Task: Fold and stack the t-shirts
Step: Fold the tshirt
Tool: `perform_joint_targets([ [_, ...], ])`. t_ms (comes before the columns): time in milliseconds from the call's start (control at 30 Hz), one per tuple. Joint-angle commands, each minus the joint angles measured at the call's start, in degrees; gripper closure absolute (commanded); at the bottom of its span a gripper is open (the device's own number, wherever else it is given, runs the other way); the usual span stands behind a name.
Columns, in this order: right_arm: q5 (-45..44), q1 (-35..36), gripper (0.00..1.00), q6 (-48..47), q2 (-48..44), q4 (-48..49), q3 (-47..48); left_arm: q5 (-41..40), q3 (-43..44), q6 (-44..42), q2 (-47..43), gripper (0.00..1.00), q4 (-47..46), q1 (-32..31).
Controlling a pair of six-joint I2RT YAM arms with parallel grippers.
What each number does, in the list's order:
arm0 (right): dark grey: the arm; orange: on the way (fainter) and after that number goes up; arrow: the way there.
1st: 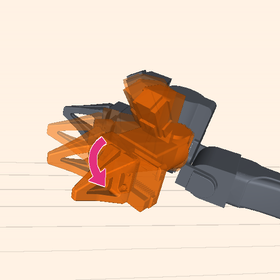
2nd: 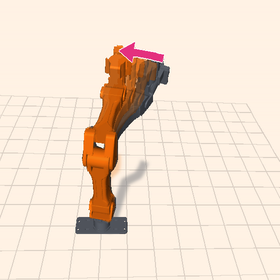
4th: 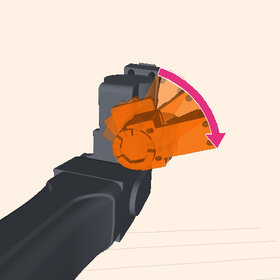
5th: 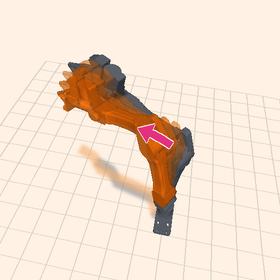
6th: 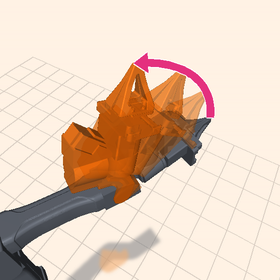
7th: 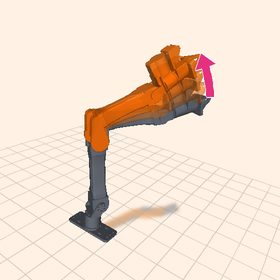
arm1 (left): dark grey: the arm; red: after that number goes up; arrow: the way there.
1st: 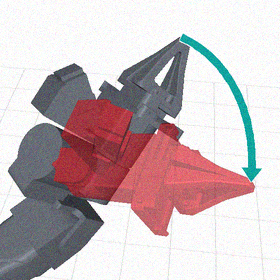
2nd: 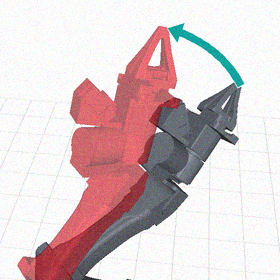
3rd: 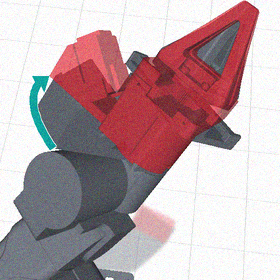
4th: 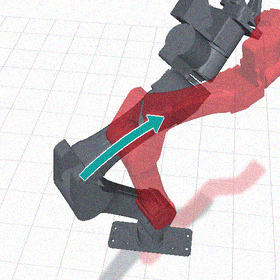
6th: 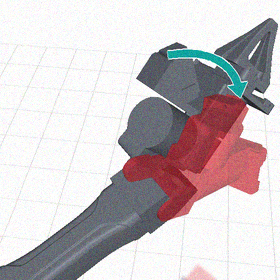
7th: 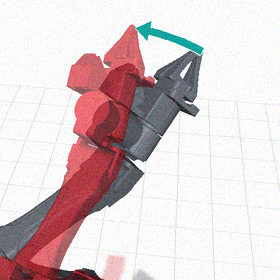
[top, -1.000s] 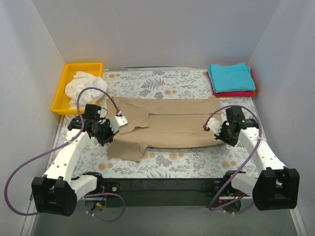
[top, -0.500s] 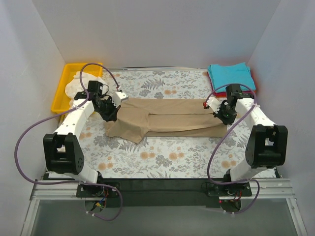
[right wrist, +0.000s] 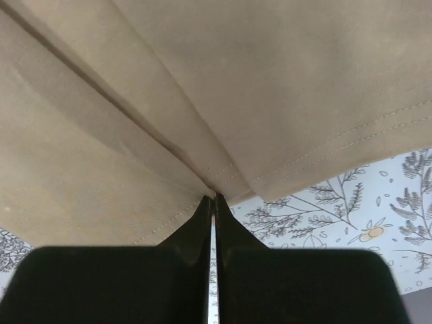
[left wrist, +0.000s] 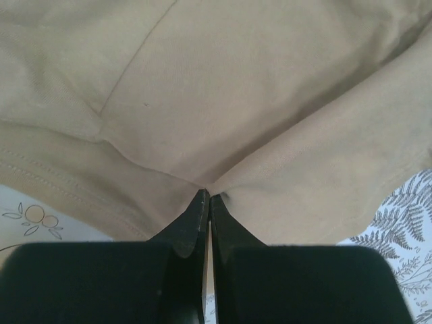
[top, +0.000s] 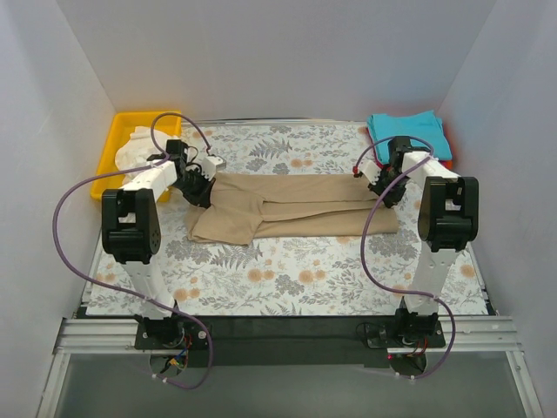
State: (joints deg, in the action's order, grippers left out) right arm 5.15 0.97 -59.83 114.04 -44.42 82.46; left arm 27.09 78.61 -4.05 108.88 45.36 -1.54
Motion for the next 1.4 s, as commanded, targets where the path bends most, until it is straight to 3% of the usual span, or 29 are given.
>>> perform_joint_targets([
  [0,0.65,-0.09,0.99,0.86,1.27,0.92,3.94,1.21,1.55,3.61,0.1,1.0,-4.49,0.49],
  [433,-1.37,0.26,0.98,2.44,-1.36,3.64,1.04,0.33,5.86,9.07,0.81,1.0,-5.55,0.84],
  [467,-1.72,0.26,0.88,2.61,-0.84,3.64,1.13,-0.19,5.77,9.15,1.16,0.96,-5.55,0.84],
  [533,-2.42,0.26,0.74,3.49,-0.57,3.47,1.83,-2.04,5.85,9.41,2.12,0.77,-4.94,0.93],
  [567,-2.34,0.26,0.68,3.84,-1.27,3.47,1.92,-1.78,5.77,9.42,1.69,0.75,-4.67,1.1],
  [733,1.53,1.22,0.61,6.21,-8.03,1.27,2.54,4.62,0.86,7.66,-8.23,0.63,-5.37,1.45],
  [833,2.85,3.06,0.6,7.36,-11.46,-1.36,2.1,6.39,-4.24,5.55,-16.05,0.57,-4.5,0.32],
  [1000,5.83,4.39,0.63,11.93,-12.96,-3.56,0.78,1.31,-17.33,2.84,-26.77,0.55,-8.7,-9.78],
  [1167,7.77,4.39,0.73,14.83,-13.05,-4.79,-0.1,-2.91,-24.72,4.75,-28.72,0.57,-12.93,-18.39],
  [1367,7.69,4.48,0.74,15.1,-13.84,-4.8,-2.3,-7.49,-25.26,9.5,-24.69,0.59,-16.45,-24.64],
])
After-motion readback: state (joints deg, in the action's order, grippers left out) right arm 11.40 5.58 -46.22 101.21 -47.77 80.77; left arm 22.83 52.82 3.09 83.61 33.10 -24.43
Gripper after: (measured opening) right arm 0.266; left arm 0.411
